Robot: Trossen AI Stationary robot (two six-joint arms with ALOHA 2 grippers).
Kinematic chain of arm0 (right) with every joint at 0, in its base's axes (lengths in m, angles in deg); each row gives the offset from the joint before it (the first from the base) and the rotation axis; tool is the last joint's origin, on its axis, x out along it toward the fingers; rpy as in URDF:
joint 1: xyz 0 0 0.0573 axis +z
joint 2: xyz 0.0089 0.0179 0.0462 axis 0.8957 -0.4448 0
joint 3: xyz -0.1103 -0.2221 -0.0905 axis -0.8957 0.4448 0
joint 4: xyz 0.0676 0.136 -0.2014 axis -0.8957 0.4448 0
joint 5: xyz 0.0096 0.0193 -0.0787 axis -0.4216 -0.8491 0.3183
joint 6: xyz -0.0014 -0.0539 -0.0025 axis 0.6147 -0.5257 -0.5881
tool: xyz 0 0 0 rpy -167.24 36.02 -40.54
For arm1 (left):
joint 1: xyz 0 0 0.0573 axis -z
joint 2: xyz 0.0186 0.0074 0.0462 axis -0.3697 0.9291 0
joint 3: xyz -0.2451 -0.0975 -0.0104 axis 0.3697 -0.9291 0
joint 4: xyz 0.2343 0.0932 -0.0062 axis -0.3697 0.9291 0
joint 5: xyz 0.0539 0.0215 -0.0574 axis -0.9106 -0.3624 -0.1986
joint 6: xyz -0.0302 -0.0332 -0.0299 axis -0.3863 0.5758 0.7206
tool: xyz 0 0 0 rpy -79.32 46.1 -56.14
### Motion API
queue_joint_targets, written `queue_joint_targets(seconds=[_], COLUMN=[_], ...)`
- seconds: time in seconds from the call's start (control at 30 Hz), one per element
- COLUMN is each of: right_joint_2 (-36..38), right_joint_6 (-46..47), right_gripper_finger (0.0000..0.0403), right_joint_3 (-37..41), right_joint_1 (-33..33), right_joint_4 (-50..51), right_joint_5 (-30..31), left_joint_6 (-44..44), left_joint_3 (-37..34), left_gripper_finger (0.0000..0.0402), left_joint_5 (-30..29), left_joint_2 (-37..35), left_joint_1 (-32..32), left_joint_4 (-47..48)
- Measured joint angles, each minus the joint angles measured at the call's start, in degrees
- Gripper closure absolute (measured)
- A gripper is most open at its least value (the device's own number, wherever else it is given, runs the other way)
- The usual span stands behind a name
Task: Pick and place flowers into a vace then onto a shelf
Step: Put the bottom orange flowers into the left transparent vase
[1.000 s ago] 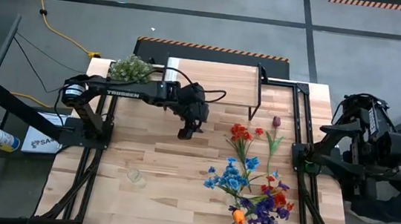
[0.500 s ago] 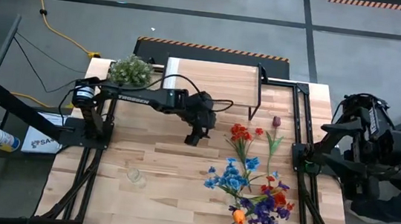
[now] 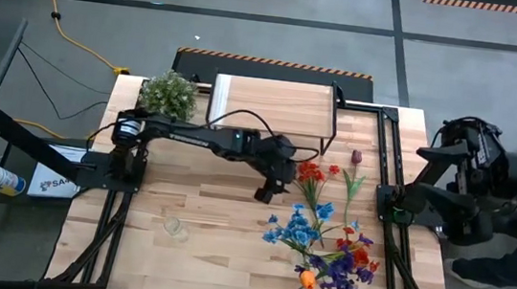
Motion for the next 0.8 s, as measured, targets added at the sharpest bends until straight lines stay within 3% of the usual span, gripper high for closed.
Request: queue_joint_targets(seconds=[0.17,0.8], right_joint_2=[0.4,0.5], right_joint_6=[0.0,0.0], right_gripper_finger=[0.0109,0.0109], right_joint_3=[0.0,0.0], right_joint_1=[0.0,0.0], right_joint_4=[0.0,0.2], right_joint_5=[0.3,0.5], left_joint_6=[0.0,-4.8], left_joint_3=[1.2,1.2], left_gripper_finger=[0.0156,0.0156], left_joint_5=[-1.3,-1.6], left_joint_2=[1.8,6.4], left_joint_1=[-0.1,1.4], left_joint_4=[2.2,-5.3])
